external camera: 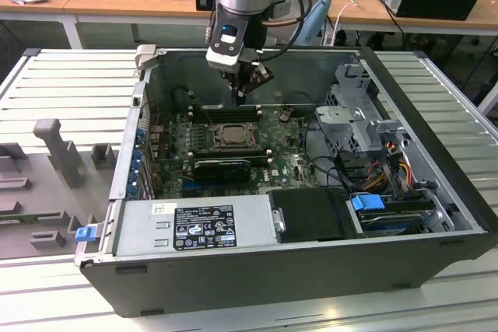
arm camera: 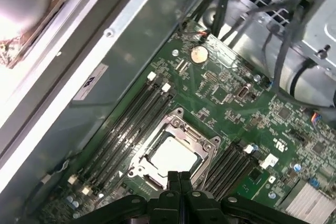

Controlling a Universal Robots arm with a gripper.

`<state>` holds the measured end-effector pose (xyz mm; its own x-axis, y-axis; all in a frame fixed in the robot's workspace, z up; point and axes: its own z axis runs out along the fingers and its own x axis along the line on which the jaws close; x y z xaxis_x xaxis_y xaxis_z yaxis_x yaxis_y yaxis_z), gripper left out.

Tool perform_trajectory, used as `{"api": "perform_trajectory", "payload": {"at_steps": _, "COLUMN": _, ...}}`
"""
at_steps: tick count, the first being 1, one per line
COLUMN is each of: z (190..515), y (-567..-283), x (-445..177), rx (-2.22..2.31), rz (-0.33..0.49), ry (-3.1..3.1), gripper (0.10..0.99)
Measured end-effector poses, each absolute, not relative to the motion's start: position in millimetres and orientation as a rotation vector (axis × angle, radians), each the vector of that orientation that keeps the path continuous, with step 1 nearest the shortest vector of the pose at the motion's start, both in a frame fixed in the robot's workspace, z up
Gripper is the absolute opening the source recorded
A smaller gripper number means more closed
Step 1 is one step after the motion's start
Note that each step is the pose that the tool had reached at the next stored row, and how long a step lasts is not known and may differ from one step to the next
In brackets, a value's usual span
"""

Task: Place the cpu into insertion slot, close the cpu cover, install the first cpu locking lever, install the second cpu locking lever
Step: 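Install the first cpu locking lever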

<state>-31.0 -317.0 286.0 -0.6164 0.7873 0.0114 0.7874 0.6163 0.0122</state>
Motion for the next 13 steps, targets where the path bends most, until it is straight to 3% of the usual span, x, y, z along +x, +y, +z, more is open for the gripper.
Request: {"api": "perform_trajectory", "payload": {"at_steps": 13, "z": 285.5, "y": -317.0, "x": -31.0, "rx": -1.018, "rz": -0.027, "ry": -2.969, "gripper": 0.106}}
